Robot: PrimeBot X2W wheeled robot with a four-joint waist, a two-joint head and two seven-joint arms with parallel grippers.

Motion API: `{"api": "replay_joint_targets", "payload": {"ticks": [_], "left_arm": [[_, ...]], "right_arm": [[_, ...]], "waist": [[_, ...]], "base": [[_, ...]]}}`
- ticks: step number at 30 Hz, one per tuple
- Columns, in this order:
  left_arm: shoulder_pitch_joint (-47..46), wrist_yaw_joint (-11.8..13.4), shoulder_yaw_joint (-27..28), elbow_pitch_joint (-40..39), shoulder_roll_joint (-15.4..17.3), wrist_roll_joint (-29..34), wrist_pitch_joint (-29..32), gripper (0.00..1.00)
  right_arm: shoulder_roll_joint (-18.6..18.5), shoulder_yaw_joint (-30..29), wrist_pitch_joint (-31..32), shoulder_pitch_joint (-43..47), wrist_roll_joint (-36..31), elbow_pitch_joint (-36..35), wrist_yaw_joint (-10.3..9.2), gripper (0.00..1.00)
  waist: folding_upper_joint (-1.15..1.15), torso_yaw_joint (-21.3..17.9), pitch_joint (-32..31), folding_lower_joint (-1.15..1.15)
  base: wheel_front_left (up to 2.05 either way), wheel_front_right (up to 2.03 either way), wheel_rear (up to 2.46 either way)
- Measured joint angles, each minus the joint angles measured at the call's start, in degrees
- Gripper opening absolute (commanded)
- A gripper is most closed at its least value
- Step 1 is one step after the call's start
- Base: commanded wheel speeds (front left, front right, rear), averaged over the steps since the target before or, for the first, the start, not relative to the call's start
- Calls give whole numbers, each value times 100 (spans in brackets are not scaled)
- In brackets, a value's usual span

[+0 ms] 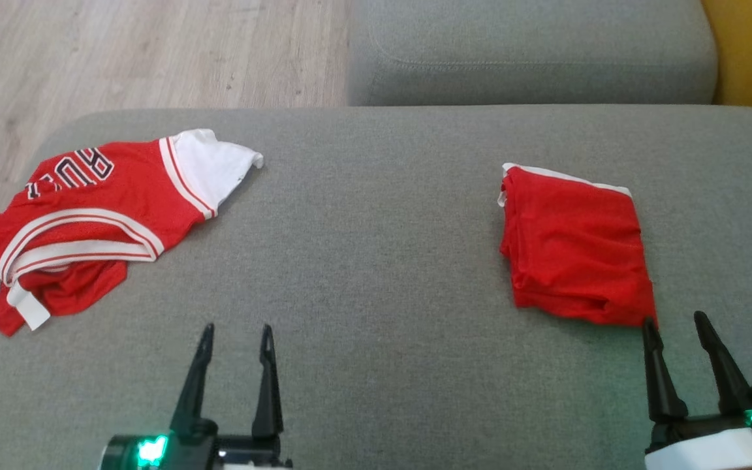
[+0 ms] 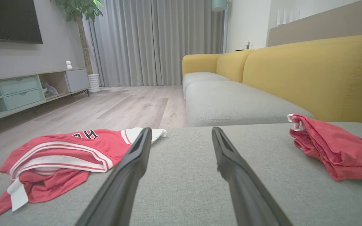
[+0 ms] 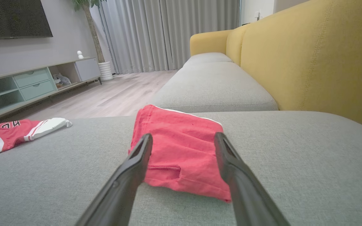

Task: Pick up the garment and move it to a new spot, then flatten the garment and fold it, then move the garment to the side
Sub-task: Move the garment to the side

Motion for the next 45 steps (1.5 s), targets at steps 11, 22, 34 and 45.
{"api": "replay_joint_targets", "payload": {"ticks": [11,22,34,45], "left_arm": [[-386,36,-59,-132,-1,-86,0,100],[-908,93,-410,-82,-3,-5,0,100],[-1145,193,-598,-91,-5,-18,0,100],[-2001,118,-772,-140,-21,-5,0,100]], "right_arm": [[-125,-255,1,-920,-37,1074,0,100],[-564,-493,1134,-2574,328,2421,0,100],[-1222,349,1680,-2924,1290,2572,0,0],[-2474,-385,1978,-3236,1258,2074,1,0]], "waist": [[0,5,516,1],[0,43,1171,2],[0,91,1684,0],[0,-493,2451,1]], "base": [[0,0,0],[0,0,0],[0,0,0],[0,0,0]]}}
